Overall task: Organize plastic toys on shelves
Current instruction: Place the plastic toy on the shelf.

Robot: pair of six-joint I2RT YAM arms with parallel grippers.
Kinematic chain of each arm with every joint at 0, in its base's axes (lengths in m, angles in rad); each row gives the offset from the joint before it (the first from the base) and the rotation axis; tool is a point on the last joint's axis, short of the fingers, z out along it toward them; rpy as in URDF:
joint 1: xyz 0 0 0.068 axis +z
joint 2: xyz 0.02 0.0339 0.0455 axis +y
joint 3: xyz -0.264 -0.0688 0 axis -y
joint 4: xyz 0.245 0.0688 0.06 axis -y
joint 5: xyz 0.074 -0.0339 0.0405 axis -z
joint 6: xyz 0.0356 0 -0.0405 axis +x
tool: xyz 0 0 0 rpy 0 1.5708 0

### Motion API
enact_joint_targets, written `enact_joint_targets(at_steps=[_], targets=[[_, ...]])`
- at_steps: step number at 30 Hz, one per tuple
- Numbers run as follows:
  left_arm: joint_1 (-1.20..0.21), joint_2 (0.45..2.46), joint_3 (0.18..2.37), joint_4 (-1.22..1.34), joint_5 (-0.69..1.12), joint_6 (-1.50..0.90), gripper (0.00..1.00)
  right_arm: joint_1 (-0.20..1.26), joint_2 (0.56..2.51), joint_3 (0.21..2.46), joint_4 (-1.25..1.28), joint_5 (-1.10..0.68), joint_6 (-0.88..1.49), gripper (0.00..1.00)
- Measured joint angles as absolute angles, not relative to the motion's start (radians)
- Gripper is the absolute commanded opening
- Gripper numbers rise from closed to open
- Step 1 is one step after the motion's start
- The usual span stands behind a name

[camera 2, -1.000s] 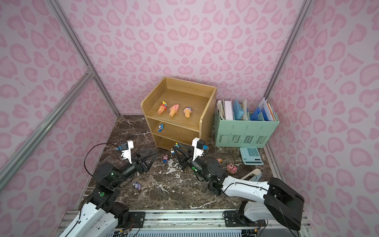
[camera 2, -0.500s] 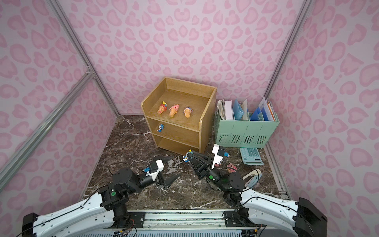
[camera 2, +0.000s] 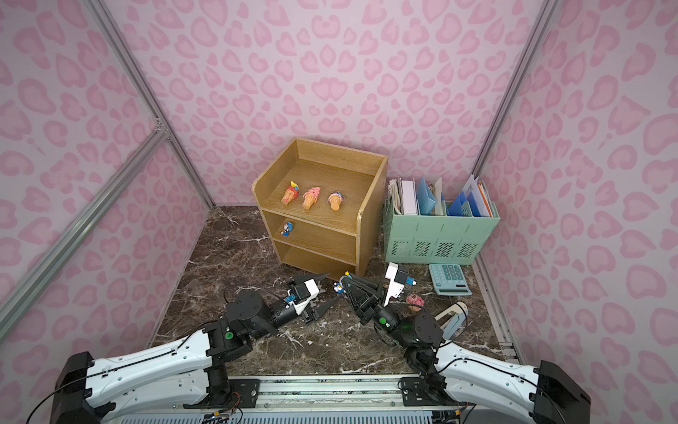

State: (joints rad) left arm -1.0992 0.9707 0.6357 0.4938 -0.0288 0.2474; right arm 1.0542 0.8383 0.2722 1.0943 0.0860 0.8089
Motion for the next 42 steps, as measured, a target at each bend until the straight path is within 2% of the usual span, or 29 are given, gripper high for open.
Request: enact_joint_targets(at_steps=[4, 11, 24, 27, 35, 37, 41, 42], targets=[[-1.103, 0.973, 0.64, 0.501, -0.003, 0.233, 0.6, 1.049, 0.833, 0.267, 1.096, 0.091, 0.817, 0.18], [-1.105, 0.986, 0.645, 0.496, 0.025, 0.212, 0.5, 1.047, 0.843, 0.267, 1.099, 0.088, 0.83, 0.18], [-1.105, 0.99, 0.657, 0.459, 0.036, 0.212, 0.44, 1.047, 0.857, 0.278, 1.096, 0.063, 0.837, 0.18], [-1.105, 0.986, 0.656, 0.453, 0.035, 0.213, 0.39, 1.048, 0.86, 0.282, 1.097, 0.056, 0.837, 0.18], [-1.104, 0.973, 0.659, 0.431, 0.043, 0.215, 0.38, 1.049, 0.863, 0.282, 1.097, 0.046, 0.837, 0.19], [-1.104, 0.972, 0.659, 0.428, 0.042, 0.215, 0.31, 1.049, 0.864, 0.282, 1.097, 0.046, 0.837, 0.2], [-1.103, 0.971, 0.666, 0.41, 0.042, 0.214, 0.29, 1.047, 0.863, 0.282, 1.096, 0.045, 0.837, 0.24], [-1.103, 0.971, 0.668, 0.406, 0.042, 0.213, 0.25, 1.047, 0.862, 0.282, 1.096, 0.046, 0.837, 0.25]])
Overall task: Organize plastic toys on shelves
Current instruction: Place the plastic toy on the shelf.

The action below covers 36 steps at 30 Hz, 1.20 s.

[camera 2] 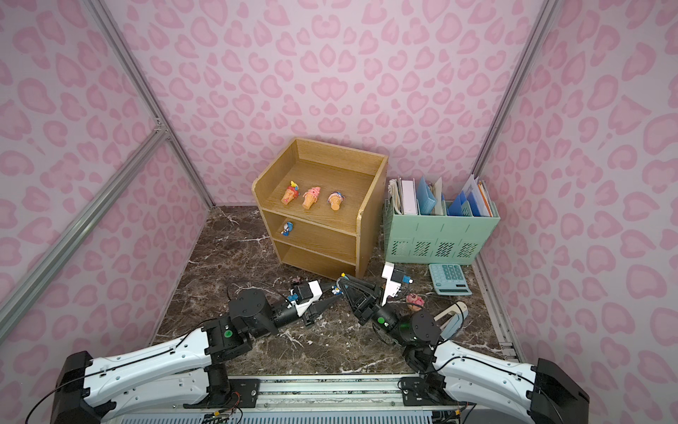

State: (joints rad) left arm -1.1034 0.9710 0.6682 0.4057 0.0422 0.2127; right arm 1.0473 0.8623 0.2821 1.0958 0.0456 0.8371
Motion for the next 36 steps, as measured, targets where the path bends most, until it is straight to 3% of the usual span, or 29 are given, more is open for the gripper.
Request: enact_joint_targets(at_steps=[4, 11, 15, 21, 28, 36], targets=[[-1.104, 0.971, 0.673, 0.393, 0.04, 0.212, 0.22, 1.048, 0.86, 0.282, 1.091, 0.049, 0.837, 0.34], [-1.104, 0.954, 0.674, 0.33, -0.023, 0.183, 0.22, 1.047, 0.817, 0.273, 1.073, 0.069, 0.824, 0.59], [-1.065, 0.95, 0.684, 0.264, -0.07, 0.167, 0.22, 1.031, 0.729, 0.251, 1.032, 0.094, 0.797, 0.6], [-0.832, 0.952, 0.706, 0.16, -0.053, 0.08, 0.22, 0.918, 0.501, 0.173, 0.886, 0.12, 0.78, 0.6], [-0.629, 1.1, 0.826, 0.052, 0.037, 0.043, 0.23, 0.761, 0.23, 0.128, 0.674, 0.123, 0.768, 0.59], [-0.554, 1.257, 0.92, 0.018, 0.07, 0.021, 0.23, 0.673, 0.358, 0.209, 0.525, 0.025, 0.726, 0.6]])
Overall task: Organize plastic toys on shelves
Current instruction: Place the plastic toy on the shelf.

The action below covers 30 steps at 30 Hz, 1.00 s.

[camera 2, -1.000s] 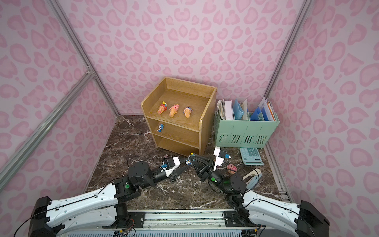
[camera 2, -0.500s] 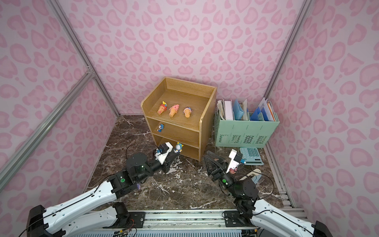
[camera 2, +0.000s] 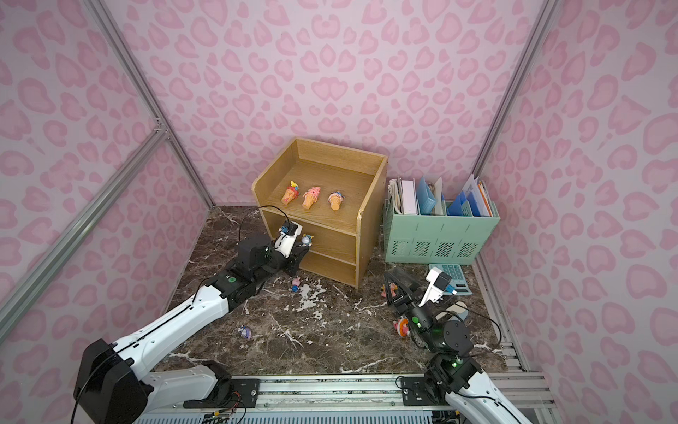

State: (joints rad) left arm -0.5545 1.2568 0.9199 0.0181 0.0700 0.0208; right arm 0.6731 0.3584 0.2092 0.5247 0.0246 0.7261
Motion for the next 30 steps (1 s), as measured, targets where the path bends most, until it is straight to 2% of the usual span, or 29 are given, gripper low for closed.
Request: enact_joint_targets(at_steps=[6, 20, 30], targets=[[-0.525, 1.305, 0.926, 0.01, 0.058, 0.017, 0.24, 0.666, 0.445, 0.229, 0.492, -0.031, 0.688, 0.6], [-0.472, 1.402, 0.935, 0.084, 0.017, 0.01, 0.24, 0.66, 0.422, 0.226, 0.491, -0.04, 0.68, 0.59], [-0.466, 1.424, 0.94, 0.111, -0.002, 0.026, 0.3, 0.659, 0.414, 0.226, 0.469, -0.038, 0.68, 0.59]])
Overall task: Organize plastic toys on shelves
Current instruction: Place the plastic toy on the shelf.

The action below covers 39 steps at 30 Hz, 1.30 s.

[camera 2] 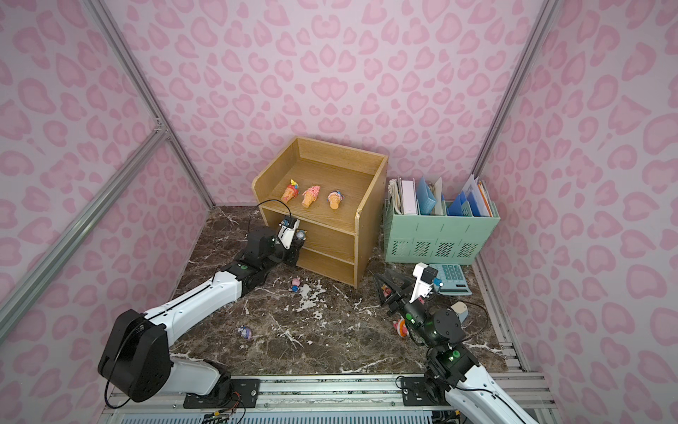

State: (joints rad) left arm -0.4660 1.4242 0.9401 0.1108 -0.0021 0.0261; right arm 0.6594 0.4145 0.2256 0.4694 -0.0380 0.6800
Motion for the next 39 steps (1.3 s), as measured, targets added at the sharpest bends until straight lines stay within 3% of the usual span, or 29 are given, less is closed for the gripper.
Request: enact_joint_targets(at_steps=[6, 12, 17, 27, 32, 35, 39], targets=[[-0.464, 1.439, 0.944, 0.132, -0.012, 0.03, 0.39, 0.659, 0.408, 0.226, 0.468, -0.038, 0.68, 0.59], [-0.465, 1.453, 0.947, 0.148, -0.012, 0.032, 0.41, 0.659, 0.39, 0.226, 0.455, -0.038, 0.68, 0.59], [-0.465, 1.433, 0.953, 0.116, -0.002, 0.036, 0.49, 0.659, 0.382, 0.226, 0.446, -0.037, 0.68, 0.59], [-0.466, 1.185, 0.9, 0.076, 0.057, 0.021, 0.62, 0.659, 0.36, 0.229, 0.426, -0.037, 0.68, 0.59], [-0.438, 1.063, 0.828, 0.03, 0.088, -0.135, 0.59, 0.659, 0.37, 0.229, 0.425, -0.038, 0.68, 0.59], [-0.388, 1.057, 0.818, -0.013, 0.118, -0.322, 0.38, 0.659, 0.399, 0.229, 0.429, -0.046, 0.681, 0.58], [-0.346, 1.111, 0.796, -0.001, 0.219, -0.577, 0.27, 0.659, 0.43, 0.229, 0.447, -0.061, 0.681, 0.58]])
